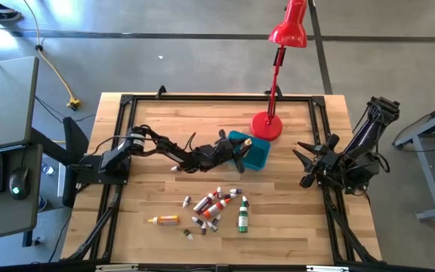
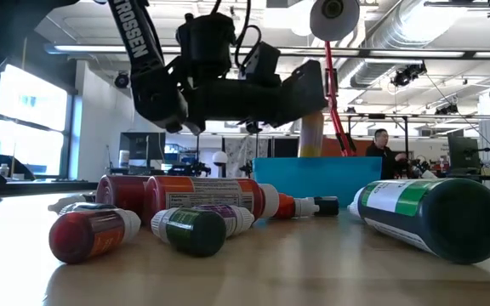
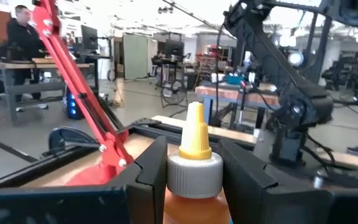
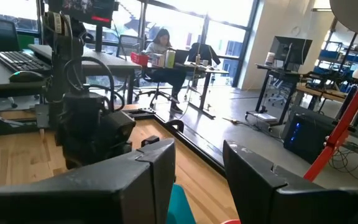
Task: Pick & Place food coloring
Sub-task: Put the big yellow food coloring bottle into the blue container
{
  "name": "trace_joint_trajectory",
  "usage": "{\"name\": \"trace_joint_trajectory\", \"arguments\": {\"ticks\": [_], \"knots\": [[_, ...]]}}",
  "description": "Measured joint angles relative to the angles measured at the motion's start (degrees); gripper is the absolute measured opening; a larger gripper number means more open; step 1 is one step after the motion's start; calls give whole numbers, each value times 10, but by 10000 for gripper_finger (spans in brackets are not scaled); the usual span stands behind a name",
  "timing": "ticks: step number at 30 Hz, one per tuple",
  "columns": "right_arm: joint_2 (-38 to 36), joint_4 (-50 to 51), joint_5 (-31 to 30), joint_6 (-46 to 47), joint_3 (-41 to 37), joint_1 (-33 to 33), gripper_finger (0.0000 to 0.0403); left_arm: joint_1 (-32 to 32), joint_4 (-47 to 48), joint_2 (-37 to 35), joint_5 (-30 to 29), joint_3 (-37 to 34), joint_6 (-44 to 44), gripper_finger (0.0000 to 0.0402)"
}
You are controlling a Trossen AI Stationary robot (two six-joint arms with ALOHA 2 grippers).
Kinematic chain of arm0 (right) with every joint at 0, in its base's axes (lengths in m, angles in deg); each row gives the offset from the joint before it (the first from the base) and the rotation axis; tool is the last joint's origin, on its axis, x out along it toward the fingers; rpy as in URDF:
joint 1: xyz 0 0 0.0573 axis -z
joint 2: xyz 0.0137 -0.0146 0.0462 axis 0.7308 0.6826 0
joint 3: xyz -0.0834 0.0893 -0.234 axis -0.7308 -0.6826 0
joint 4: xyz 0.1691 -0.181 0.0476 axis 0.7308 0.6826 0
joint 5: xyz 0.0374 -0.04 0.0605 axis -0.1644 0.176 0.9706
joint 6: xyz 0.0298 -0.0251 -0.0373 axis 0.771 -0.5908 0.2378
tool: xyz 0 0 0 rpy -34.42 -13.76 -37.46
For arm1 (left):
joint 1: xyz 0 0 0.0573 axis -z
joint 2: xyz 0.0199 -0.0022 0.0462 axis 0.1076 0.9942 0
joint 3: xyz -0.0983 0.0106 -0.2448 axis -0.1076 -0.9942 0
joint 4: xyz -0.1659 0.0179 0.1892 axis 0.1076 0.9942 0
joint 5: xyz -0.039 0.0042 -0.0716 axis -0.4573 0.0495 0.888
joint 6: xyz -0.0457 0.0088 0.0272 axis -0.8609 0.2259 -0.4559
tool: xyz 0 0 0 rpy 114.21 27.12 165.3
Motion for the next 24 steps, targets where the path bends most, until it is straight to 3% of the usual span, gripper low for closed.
{"name": "trace_joint_trajectory", "arguments": {"ticks": [4, 8, 15, 19, 24], "knots": [[0, 3, 3, 2, 0, 0, 129, 0, 1, 0, 13, 0, 0, 107], [0, 57, 41, 4, 0, 16, 129, 0, -38, 0, 89, 0, 6, 107], [0, 133, 233, 76, 0, 89, 129, 0, -95, 0, 245, 0, 47, 108], [0, 148, 326, 143, 0, 149, 129, 0, -88, 0, 255, 0, 37, 108], [1, 226, 379, 232, 0, 230, 129, 0, -83, 0, 254, 0, 32, 108]]}}
